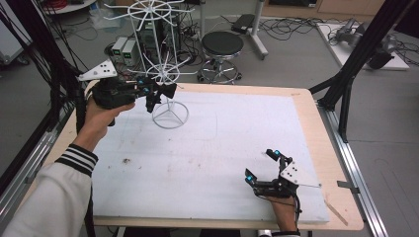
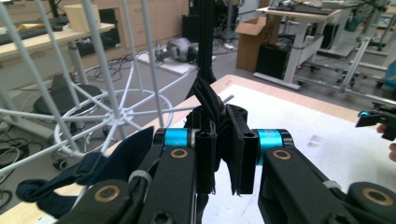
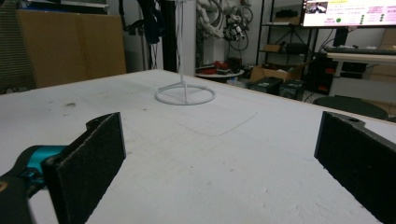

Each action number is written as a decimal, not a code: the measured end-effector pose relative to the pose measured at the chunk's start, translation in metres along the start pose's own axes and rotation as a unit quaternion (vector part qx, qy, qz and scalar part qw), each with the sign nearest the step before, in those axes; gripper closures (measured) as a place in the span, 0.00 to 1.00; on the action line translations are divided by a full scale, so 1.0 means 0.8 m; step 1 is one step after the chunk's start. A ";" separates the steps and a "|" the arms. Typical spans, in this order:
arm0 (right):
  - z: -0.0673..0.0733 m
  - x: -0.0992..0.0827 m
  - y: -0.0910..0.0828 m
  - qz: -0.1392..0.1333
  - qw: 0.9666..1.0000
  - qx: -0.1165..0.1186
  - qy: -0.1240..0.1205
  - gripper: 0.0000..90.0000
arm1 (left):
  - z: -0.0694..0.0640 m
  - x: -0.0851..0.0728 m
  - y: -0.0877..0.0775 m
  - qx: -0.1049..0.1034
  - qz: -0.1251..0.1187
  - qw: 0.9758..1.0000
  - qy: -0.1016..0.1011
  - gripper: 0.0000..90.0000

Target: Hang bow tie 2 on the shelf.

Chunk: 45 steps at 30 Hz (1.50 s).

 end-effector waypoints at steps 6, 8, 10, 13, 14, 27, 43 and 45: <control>-0.001 -0.004 0.004 0.007 1.000 -0.005 -0.001 0.01 | 0.006 -0.005 0.007 0.008 0.009 1.000 -0.003 0.91; -0.002 -0.004 0.005 0.006 1.000 -0.008 -0.003 0.01 | 0.008 -0.005 0.009 0.009 0.013 1.000 -0.002 0.91; -0.003 -0.004 0.005 0.006 1.000 -0.010 -0.003 0.01 | 0.008 -0.004 0.011 0.010 0.016 1.000 0.000 0.91; -0.005 -0.003 0.004 0.003 1.000 -0.016 -0.005 0.01 | 0.008 -0.003 0.014 0.010 0.020 1.000 0.003 0.91; -0.005 -0.004 0.005 0.003 1.000 -0.015 -0.004 0.01 | 0.008 -0.003 0.016 0.011 0.022 1.000 0.003 0.91; -0.018 -0.009 -0.002 -0.012 0.999 -0.051 -0.001 0.01 | 0.009 -0.005 0.029 0.023 0.042 0.999 0.015 0.91; -0.017 -0.012 -0.002 -0.013 0.998 -0.061 -0.012 0.01 | 0.008 -0.007 0.035 0.035 0.049 0.998 0.017 0.89; -0.017 -0.012 -0.002 -0.014 0.998 -0.061 -0.011 0.01 | 0.009 -0.007 0.034 0.035 0.049 0.998 0.015 0.87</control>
Point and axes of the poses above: each handheld gripper's, and its own axes: y roughly forward along the jaws, x roughly out of its top, z roughly to its left, the point moved 8 cm from there along y, roughly forward along the jaws, and after that the axes turned 14 degrees about x, right-handed, at the moved point
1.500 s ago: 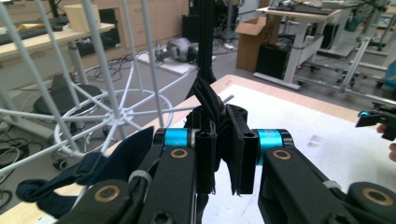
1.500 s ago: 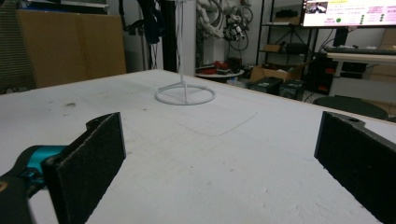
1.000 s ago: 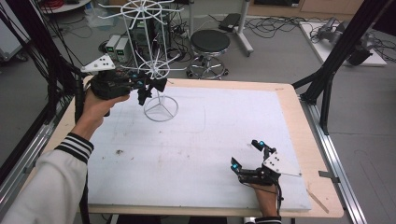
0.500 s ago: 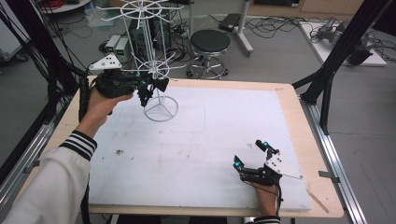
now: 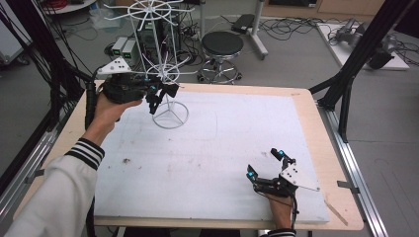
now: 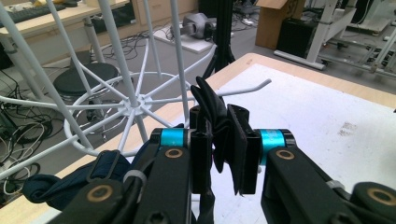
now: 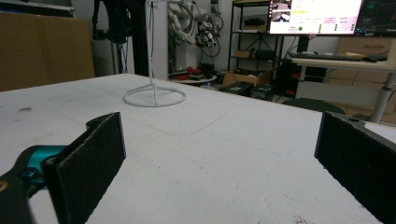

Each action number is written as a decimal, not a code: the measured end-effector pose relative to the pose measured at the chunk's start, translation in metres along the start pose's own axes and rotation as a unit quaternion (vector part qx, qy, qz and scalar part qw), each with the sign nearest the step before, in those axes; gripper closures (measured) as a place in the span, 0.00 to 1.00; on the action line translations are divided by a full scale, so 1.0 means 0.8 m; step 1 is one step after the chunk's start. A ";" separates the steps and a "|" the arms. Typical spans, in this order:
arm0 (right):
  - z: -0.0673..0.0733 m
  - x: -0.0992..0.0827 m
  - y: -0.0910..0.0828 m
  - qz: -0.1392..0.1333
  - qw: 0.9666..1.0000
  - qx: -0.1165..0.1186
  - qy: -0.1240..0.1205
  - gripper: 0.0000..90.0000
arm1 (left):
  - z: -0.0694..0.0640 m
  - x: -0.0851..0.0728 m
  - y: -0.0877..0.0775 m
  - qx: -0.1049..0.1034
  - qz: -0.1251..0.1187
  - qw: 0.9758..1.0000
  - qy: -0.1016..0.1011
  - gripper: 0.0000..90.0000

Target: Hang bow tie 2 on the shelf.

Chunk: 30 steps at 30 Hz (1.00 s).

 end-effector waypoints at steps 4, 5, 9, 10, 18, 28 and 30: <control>0.000 0.000 0.000 0.000 1.000 -0.001 -0.004 0.01 | -0.001 0.003 -0.002 -0.007 -0.007 1.000 -0.005 0.77; 0.001 0.000 0.000 0.000 1.000 -0.002 -0.004 0.01 | -0.002 0.003 -0.003 -0.003 -0.007 1.000 -0.003 0.73; 0.002 0.000 -0.001 0.000 1.000 -0.003 -0.001 0.01 | -0.003 0.007 -0.004 0.000 -0.015 1.000 -0.018 0.47; 0.001 0.000 -0.001 -0.002 1.000 -0.004 -0.005 0.01 | -0.004 0.009 -0.005 -0.004 -0.021 1.000 -0.019 0.41; 0.000 0.000 -0.001 -0.002 1.000 -0.003 -0.002 0.01 | -0.006 0.017 -0.025 0.003 -0.075 0.997 -0.022 0.16; 0.000 0.000 -0.001 -0.004 1.000 -0.006 -0.006 0.01 | -0.015 -0.011 -0.078 0.002 -0.147 0.989 -0.001 0.14; 0.000 0.000 -0.001 -0.003 1.000 -0.006 -0.006 0.01 | -0.013 -0.023 -0.089 0.015 -0.155 0.988 0.001 0.14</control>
Point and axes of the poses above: each handheld gripper's, and its own axes: y roughly forward along the jaws, x roughly out of its top, z roughly to its left, the point moved 8 cm from there along y, roughly forward along the jaws, and after that the axes turned 14 degrees about x, right-handed, at the moved point
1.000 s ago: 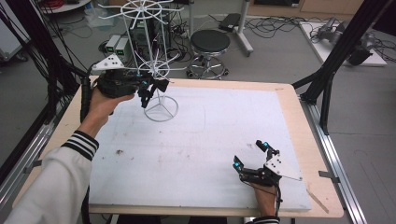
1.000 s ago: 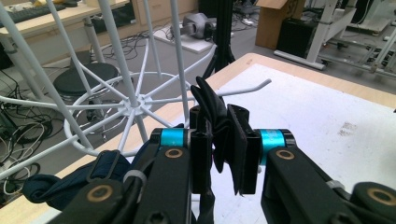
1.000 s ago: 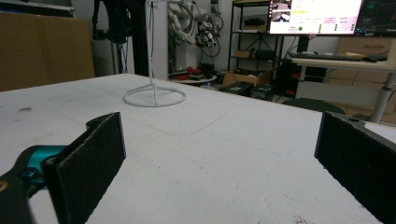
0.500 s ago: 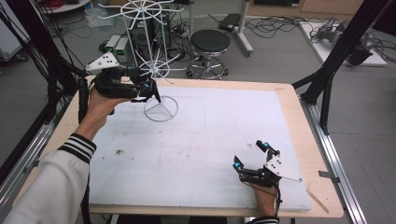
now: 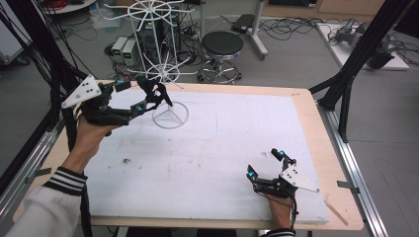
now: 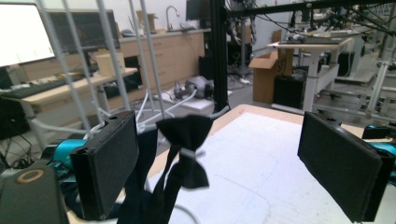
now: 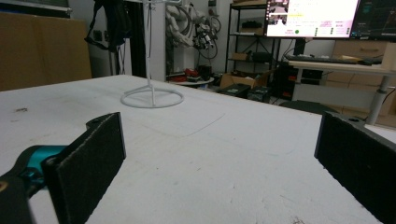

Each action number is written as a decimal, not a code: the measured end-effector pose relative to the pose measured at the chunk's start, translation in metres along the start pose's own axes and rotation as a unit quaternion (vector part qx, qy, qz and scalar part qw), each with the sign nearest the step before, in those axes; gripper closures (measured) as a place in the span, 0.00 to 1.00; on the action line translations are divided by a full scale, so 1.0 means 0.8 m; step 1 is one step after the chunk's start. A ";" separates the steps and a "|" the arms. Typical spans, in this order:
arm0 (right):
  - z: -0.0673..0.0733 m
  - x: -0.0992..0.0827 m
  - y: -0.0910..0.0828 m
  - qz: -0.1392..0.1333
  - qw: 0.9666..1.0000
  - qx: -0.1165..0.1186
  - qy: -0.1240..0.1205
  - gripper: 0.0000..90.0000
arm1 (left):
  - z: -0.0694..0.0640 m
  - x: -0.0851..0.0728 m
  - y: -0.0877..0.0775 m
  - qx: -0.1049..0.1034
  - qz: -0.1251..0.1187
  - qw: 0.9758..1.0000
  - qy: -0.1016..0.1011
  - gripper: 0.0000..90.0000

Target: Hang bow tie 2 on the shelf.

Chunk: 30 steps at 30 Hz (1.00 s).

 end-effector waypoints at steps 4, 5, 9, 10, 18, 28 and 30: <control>0.000 0.000 0.000 0.000 1.000 -0.002 0.000 0.01 | 0.000 -0.024 -0.027 0.014 -0.014 1.000 -0.006 0.14; 0.000 0.000 0.000 -0.001 1.000 -0.001 -0.001 0.01 | -0.002 -0.032 -0.032 0.015 -0.015 1.000 -0.006 0.14; 0.000 0.000 0.000 0.001 1.000 -0.003 -0.002 0.01 | -0.007 -0.072 -0.050 0.031 -0.014 0.999 -0.007 0.14; 0.000 0.000 0.000 0.000 1.000 -0.004 -0.001 0.01 | -0.008 -0.082 -0.054 0.034 -0.014 0.999 -0.012 0.14; 0.002 0.000 -0.001 0.001 1.000 -0.009 -0.006 0.01 | -0.004 -0.138 -0.078 0.064 -0.009 0.997 -0.030 0.14; 0.001 0.000 0.000 0.000 1.000 -0.012 -0.007 0.01 | 0.002 -0.177 -0.095 0.089 -0.007 0.995 -0.035 0.14; 0.001 0.000 -0.001 0.000 1.000 -0.011 -0.007 0.01 | 0.002 -0.181 -0.097 0.094 -0.008 0.995 -0.034 0.14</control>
Point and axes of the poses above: each handheld gripper's, and its own axes: y roughly forward along the jaws, x roughly out of its top, z roughly to its left, the point moved 8 cm from there along y, roughly forward along the jaws, and after that the axes turned 14 degrees about x, right-handed, at the moved point
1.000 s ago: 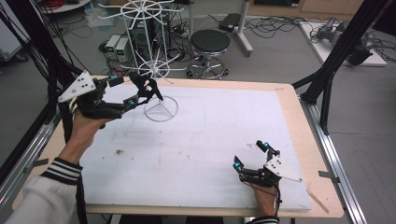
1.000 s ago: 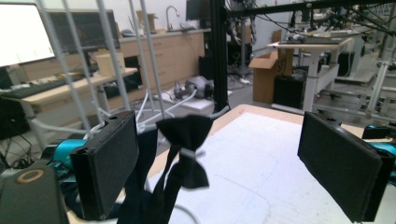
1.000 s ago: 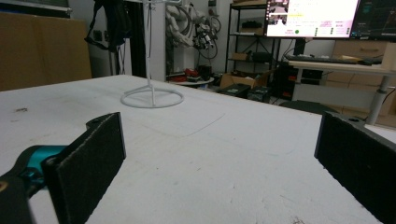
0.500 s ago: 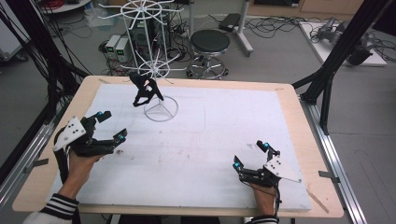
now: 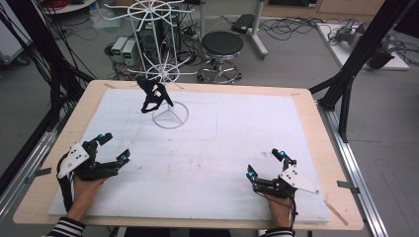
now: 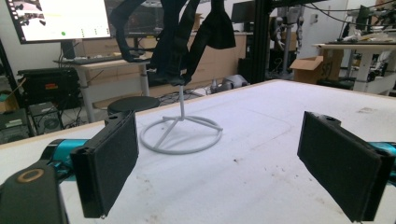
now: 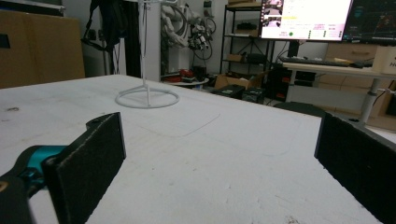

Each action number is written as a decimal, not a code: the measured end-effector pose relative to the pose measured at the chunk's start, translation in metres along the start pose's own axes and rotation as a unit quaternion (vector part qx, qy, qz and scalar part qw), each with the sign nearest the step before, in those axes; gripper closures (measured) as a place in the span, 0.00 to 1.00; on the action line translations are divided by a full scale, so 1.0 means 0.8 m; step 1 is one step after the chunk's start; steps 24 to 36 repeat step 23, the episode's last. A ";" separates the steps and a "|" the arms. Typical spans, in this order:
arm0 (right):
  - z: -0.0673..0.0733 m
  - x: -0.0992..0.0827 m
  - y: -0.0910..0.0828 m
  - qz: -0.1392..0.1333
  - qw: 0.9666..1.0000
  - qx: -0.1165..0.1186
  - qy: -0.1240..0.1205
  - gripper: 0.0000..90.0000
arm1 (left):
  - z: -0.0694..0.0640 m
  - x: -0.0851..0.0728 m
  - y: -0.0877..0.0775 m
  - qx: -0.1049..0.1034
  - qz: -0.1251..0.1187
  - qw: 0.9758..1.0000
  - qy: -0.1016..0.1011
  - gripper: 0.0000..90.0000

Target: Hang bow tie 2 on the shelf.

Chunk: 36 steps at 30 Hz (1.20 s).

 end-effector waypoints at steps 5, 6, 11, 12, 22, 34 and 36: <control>0.000 0.000 0.000 -0.001 1.000 0.000 -0.001 0.01 | 0.000 -0.007 -0.002 0.007 -0.004 1.000 0.005 0.14; 0.001 0.000 0.000 0.000 1.000 0.001 0.001 0.01 | 0.001 -0.009 -0.002 0.008 -0.004 1.000 0.005 0.14; 0.000 0.000 0.000 -0.001 1.000 0.000 -0.001 0.01 | 0.003 -0.020 -0.003 0.016 0.000 1.000 0.003 0.14; 0.000 0.000 0.000 -0.001 1.000 0.000 0.000 0.01 | 0.003 -0.019 -0.005 0.014 -0.007 1.000 0.001 0.14; 0.001 0.000 0.000 0.001 1.000 0.001 -0.001 0.01 | 0.007 -0.019 -0.007 0.021 -0.014 1.000 -0.009 0.15; 0.001 0.000 0.000 0.001 1.000 0.002 -0.002 0.01 | 0.007 -0.019 -0.007 0.022 -0.014 1.000 -0.010 0.14; 0.001 0.000 0.000 0.001 1.000 0.002 -0.002 0.01 | 0.007 -0.019 -0.007 0.022 -0.014 1.000 -0.010 0.14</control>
Point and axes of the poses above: each handheld gripper's, and its own axes: y roughly forward along the jaws, x roughly out of its top, z roughly to its left, the point moved 8 cm from there along y, roughly forward along the jaws, and after that the axes turned 14 degrees about x, right-handed, at the moved point
